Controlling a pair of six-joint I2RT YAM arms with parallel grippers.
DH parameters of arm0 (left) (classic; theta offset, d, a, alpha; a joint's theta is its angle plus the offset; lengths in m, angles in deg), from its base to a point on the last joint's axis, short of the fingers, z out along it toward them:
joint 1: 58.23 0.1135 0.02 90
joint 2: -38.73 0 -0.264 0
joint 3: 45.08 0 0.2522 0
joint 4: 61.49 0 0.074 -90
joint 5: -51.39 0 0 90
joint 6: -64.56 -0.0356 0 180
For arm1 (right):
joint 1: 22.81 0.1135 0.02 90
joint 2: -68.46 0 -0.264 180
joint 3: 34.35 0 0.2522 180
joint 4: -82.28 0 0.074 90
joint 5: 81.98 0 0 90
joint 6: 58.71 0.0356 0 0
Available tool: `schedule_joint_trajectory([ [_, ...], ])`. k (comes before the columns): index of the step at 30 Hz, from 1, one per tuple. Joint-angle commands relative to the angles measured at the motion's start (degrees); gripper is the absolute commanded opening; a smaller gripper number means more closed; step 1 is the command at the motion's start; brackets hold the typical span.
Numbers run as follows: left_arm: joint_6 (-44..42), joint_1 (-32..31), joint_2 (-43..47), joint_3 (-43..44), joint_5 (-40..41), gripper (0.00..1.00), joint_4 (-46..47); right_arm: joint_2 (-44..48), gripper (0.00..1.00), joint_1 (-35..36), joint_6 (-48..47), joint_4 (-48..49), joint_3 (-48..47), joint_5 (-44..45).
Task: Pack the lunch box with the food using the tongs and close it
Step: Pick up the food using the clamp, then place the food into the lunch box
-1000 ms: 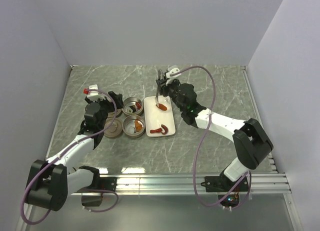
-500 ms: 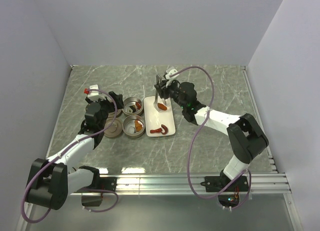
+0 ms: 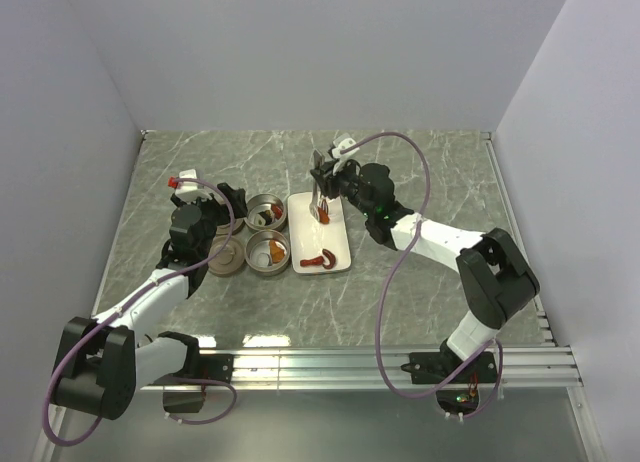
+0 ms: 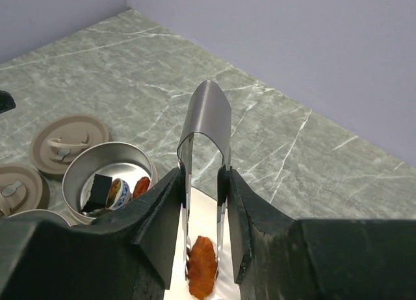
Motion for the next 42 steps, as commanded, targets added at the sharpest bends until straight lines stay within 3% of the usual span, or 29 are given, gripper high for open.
schedule_joint_trajectory([
  [1,0.38,0.14,0.25,0.81,-1.0,0.99,2.47,1.71,0.25,-0.29,-0.57,-5.44,0.15,1.69],
  [4,0.38,0.23,0.24,0.81,-1.08,1.0,2.38,2.15,0.19,0.41,-0.04,-6.58,-1.34,1.78],
  [25,0.82,0.23,0.51,0.99,0.41,0.99,1.59,9.09,0.18,17.55,-6.63,-7.03,-7.15,12.24],
  [35,0.73,0.23,0.51,0.98,0.23,0.99,1.68,9.0,0.18,21.33,-7.69,-6.94,-7.85,8.02],
  [42,0.73,0.23,0.68,0.98,0.06,1.0,1.68,8.3,0.18,22.21,-8.65,-7.2,-8.55,0.3],
])
